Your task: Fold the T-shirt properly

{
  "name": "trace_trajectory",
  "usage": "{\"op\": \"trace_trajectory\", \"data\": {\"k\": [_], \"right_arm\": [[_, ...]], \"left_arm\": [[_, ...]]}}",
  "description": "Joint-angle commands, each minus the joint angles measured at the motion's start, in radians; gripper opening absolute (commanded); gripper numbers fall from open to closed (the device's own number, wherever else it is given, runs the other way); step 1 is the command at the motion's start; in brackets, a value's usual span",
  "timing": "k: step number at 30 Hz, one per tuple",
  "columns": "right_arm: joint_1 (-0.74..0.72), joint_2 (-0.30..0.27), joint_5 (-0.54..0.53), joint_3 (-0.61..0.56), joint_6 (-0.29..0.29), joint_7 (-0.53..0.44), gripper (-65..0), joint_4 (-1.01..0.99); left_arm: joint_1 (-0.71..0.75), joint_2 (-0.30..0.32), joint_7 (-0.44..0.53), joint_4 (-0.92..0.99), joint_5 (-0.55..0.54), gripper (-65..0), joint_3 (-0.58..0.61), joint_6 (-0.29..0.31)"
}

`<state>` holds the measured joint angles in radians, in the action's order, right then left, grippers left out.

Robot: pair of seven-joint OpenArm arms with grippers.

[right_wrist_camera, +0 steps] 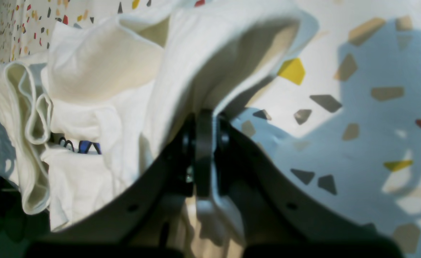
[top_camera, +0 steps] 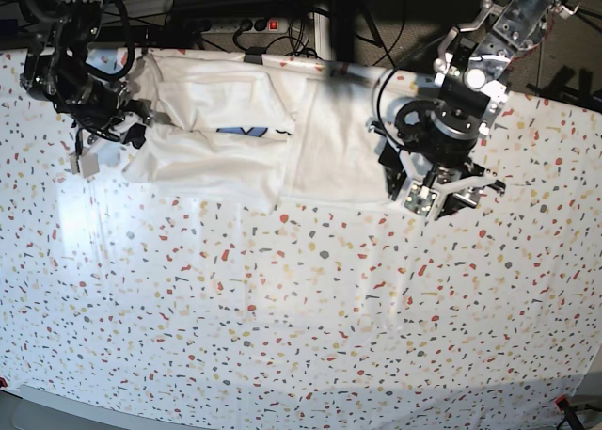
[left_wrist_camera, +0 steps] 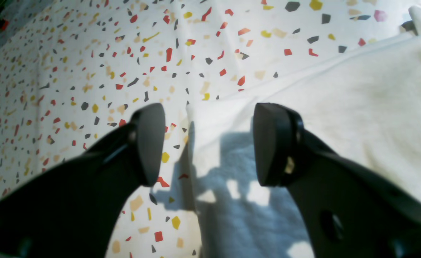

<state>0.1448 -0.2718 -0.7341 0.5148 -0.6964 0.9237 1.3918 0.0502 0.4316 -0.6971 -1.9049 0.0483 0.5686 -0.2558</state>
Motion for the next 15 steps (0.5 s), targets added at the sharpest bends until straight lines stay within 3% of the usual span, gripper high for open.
{"op": "trace_trajectory", "data": {"k": [1, 8, 15], "right_arm": [[-0.001, -0.023, 0.019, 0.013, -0.002, -0.003, -65.0, 0.012], [-0.001, -0.092, 0.003, 0.125, -0.002, -0.014, -65.0, 0.046], [0.0, -0.124, -0.204, 0.201, -0.002, 0.127, -65.0, 0.047]], "left_arm": [[-0.011, 0.004, 0.011, -0.02, 0.012, -27.4, -0.006, -0.007], [0.003, 0.004, 0.01, -0.019, 0.013, -27.4, -0.006, -0.007], [0.003, 0.005, 0.01, -0.019, 0.016, -27.4, -0.006, -0.007]]}}
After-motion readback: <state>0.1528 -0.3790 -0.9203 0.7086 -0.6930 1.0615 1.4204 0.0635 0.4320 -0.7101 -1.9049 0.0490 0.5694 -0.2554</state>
